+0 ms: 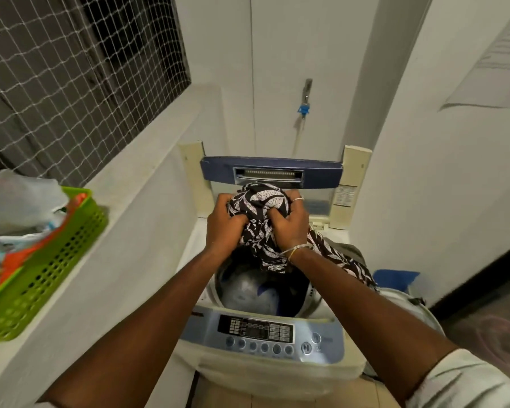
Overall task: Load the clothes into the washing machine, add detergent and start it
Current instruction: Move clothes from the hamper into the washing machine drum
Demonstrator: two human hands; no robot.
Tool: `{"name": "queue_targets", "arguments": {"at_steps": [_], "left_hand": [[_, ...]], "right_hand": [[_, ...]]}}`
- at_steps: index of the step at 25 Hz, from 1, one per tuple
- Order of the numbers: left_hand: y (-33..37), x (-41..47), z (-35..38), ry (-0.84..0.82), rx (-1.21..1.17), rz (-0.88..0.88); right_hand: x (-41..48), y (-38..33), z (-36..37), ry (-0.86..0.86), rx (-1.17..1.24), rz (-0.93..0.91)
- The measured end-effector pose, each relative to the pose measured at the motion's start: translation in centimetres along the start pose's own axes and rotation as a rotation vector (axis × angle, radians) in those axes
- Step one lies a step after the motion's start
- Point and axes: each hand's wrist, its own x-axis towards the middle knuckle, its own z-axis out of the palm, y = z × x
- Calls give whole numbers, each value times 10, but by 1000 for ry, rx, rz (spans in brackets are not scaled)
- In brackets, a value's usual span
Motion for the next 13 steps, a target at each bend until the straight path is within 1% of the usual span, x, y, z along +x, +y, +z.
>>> {"name": "queue_targets", "arguments": {"at_steps": [2, 3, 5, 6, 7, 9, 11, 13], "left_hand": [[-29, 12, 0, -80, 158, -27], [-44, 14, 1, -158, 252, -34], [-82, 20, 5, -302, 411, -50], [-105, 24, 8, -342, 467, -58], [-123, 24, 12, -362, 514, -55], [-137, 19, 21, -406, 561, -53], [-139, 13, 40, -472, 569, -77], [-132, 10, 62, -489, 581, -27]], "right_hand": [[-2, 27, 8, -103, -159, 108], [-4, 45, 9, -195, -252, 169], [-13, 79, 8, -436, -450, 264], [-19, 97, 8, -531, -534, 288], [-24, 113, 7, -583, -574, 297], [-35, 132, -1, -576, -546, 296], [-37, 140, -15, -526, -548, 225], [-34, 147, -37, -470, -671, 128]]}}
